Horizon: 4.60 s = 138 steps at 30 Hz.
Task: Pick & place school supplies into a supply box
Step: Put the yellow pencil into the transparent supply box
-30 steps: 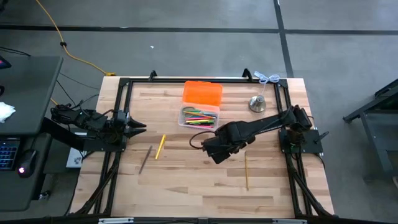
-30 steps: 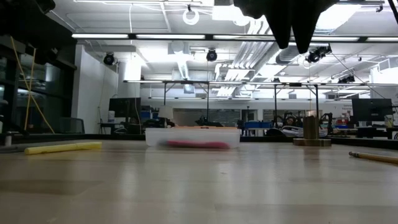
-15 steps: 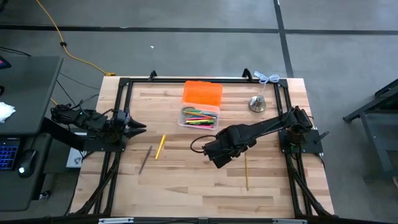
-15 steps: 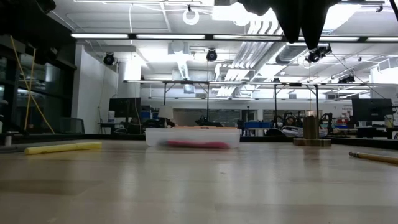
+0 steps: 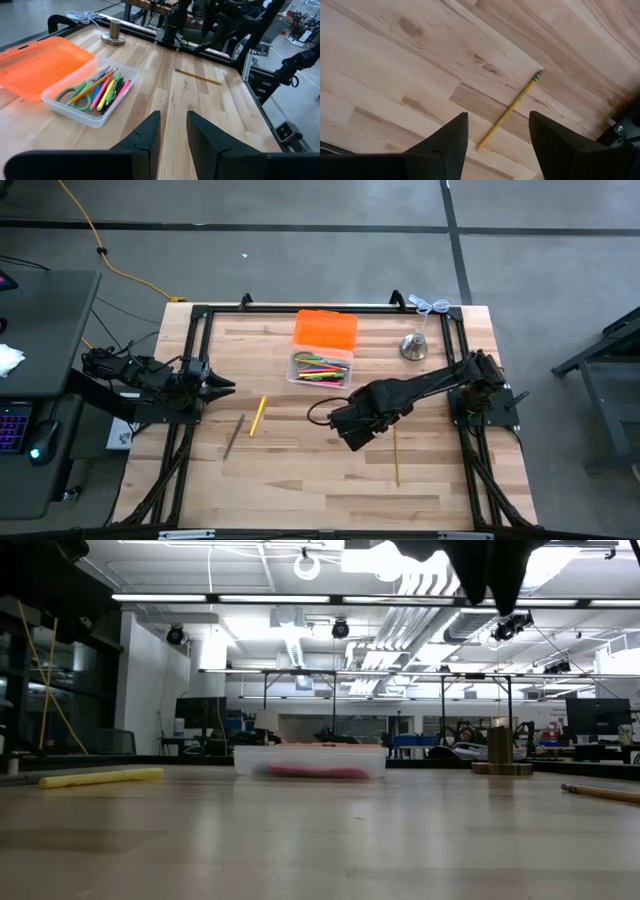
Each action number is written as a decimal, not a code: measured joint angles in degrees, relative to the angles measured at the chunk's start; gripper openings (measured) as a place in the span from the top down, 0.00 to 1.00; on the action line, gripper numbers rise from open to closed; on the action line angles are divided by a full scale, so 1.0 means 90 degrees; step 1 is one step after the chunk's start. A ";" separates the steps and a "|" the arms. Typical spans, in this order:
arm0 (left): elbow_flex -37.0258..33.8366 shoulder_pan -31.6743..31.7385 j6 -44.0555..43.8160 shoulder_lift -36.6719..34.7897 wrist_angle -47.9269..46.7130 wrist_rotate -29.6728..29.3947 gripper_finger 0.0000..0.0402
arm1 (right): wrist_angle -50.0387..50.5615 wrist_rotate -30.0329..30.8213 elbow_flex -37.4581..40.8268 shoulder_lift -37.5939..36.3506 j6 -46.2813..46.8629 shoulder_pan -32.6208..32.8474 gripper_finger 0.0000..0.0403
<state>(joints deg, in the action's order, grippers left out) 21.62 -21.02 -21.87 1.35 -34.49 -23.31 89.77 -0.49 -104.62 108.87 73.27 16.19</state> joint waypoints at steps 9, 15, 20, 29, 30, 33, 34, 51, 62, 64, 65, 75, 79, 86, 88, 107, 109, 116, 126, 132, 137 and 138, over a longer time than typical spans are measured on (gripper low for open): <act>-0.0001 -0.0002 -0.0005 0.0000 -0.0001 0.0053 0.70 | -0.0411 -0.0683 0.2479 -0.1610 0.1195 0.0088 0.54; 0.0001 -0.0002 -0.0007 0.0000 -0.0004 0.0053 0.70 | -0.1804 -0.0715 0.3853 -0.2605 0.2042 0.0208 0.54; -0.0001 -0.0002 -0.0068 0.0000 -0.0006 0.0056 0.70 | -0.2771 -0.0767 0.4743 -0.2995 0.2601 0.0280 0.54; 0.0000 0.0000 -0.0104 0.0000 -0.0008 0.0058 0.70 | -0.4751 -0.1098 0.6040 -0.3013 0.3005 0.0299 0.54; -0.0001 -0.0002 -0.0104 0.0000 -0.0010 0.0058 0.70 | -0.4916 -0.1107 0.6150 -0.3013 0.3123 0.0299 0.54; -0.0001 -0.0002 -0.0104 0.0000 -0.0008 0.0058 0.70 | -0.5346 -0.1063 0.6443 -0.3013 0.3307 0.0300 0.54; -0.0001 -0.0001 -0.0106 0.0000 -0.0006 0.0058 0.70 | -0.5433 -0.1042 0.6522 -0.3013 0.3321 0.0300 0.54; 0.0000 -0.0001 -0.0112 0.0000 -0.0075 0.0057 0.70 | -0.6071 -0.0465 0.6810 -0.3013 0.3458 0.0299 0.54; 0.0001 0.0000 -0.0110 0.0000 -0.0089 0.0051 0.70 | -0.6469 -0.0377 0.6810 -0.3013 0.3082 0.0299 0.54; -0.0001 -0.0002 -0.0109 0.0000 -0.0089 0.0049 0.70 | -0.6472 -0.0435 0.6810 -0.3013 0.3075 0.0299 0.54; -0.0001 -0.0002 -0.0109 0.0000 -0.0089 0.0049 0.70 | -0.6472 -0.0454 0.6810 -0.3013 0.3072 0.0299 0.54; -0.0001 -0.0002 -0.0109 0.0000 -0.0089 0.0032 0.70 | -0.6329 -0.0789 0.6807 -0.3013 0.3179 0.0352 0.54; 0.0000 -0.0001 -0.0109 0.0001 -0.0091 0.0029 0.70 | -0.6243 -0.0567 0.6807 -0.3010 0.3399 0.0486 0.54; -0.0001 0.0000 -0.0109 0.0000 -0.0091 0.0029 0.70 | -0.6071 -0.0376 0.6805 -0.3010 0.3658 0.0631 0.54; -0.0001 0.0000 -0.0109 0.0001 -0.0091 0.0029 0.70 | -0.5988 -0.0294 0.6803 -0.3010 0.3695 0.0639 0.54; -0.0001 0.0000 -0.0107 0.0001 -0.0134 -0.0202 0.70 | -0.5790 -0.0492 0.6521 -0.1832 0.3541 0.0579 0.54; 0.0000 -0.0002 -0.0107 0.0000 -0.0135 -0.0212 0.70 | -0.5769 -0.0553 0.6494 -0.1691 0.3572 0.0575 0.54; -0.0001 0.0000 -0.0107 0.0002 -0.0140 -0.0211 0.70 | -0.5786 -0.0353 0.6506 -0.1534 0.3815 0.0578 0.54; 0.0000 -0.0002 -0.0107 0.0002 -0.0140 -0.0209 0.70 | -0.5804 -0.0266 0.6518 -0.1524 0.3823 0.0580 0.54; -0.0001 0.0000 -0.0107 0.0002 -0.0140 -0.0209 0.70 | -0.5807 -0.0305 0.6521 -0.1524 0.3816 0.0578 0.54; -0.0001 0.0000 -0.0107 0.0002 -0.0140 -0.0206 0.70 | -0.5801 -0.0291 0.6521 -0.1522 0.3727 0.0578 0.54; 0.0000 -0.0001 -0.0107 0.0001 -0.0140 -0.0206 0.70 | -0.5803 -0.0289 0.6521 -0.1520 0.3711 0.0578 0.54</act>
<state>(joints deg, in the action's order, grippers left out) 21.61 -21.03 -22.83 1.35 -35.75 -25.17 37.55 -3.09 -45.93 95.19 106.67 21.39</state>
